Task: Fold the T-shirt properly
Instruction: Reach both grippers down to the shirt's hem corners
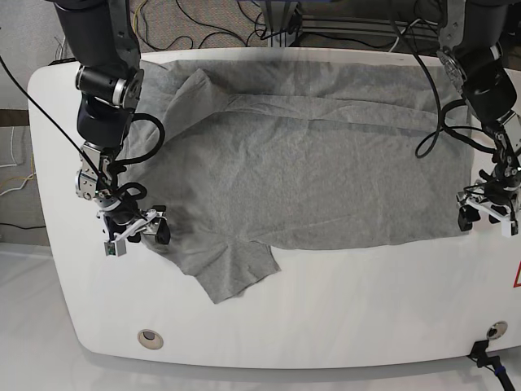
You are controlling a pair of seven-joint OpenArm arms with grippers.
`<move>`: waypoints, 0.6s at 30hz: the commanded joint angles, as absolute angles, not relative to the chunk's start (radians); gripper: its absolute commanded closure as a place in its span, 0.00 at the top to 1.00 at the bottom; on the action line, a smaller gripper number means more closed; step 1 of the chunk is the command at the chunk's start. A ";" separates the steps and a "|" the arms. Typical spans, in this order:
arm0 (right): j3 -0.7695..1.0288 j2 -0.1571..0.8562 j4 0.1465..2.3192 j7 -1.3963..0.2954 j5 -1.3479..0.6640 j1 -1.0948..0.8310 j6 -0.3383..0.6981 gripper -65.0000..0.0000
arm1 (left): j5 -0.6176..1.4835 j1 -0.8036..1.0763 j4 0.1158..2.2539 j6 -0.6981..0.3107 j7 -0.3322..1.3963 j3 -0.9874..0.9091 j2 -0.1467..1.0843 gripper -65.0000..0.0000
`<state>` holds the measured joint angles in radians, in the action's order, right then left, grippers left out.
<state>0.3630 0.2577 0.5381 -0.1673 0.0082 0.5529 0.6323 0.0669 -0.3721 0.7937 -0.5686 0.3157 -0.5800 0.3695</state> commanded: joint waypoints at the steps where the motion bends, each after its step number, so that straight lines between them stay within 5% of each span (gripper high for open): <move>1: 0.363 0.254 0.549 -0.188 0.015 0.556 0.645 0.70 | 0.079 -0.401 0.788 -0.559 0.289 -0.582 0.389 0.75; 6: 0.361 0.252 0.549 -0.188 0.015 0.552 0.659 0.66 | 0.079 -0.414 0.768 -0.558 0.288 -0.581 0.389 0.75; 18: 0.361 0.257 0.549 -0.188 0.015 0.552 0.659 0.01 | 0.081 -0.438 0.685 -0.555 0.288 -0.582 0.389 0.75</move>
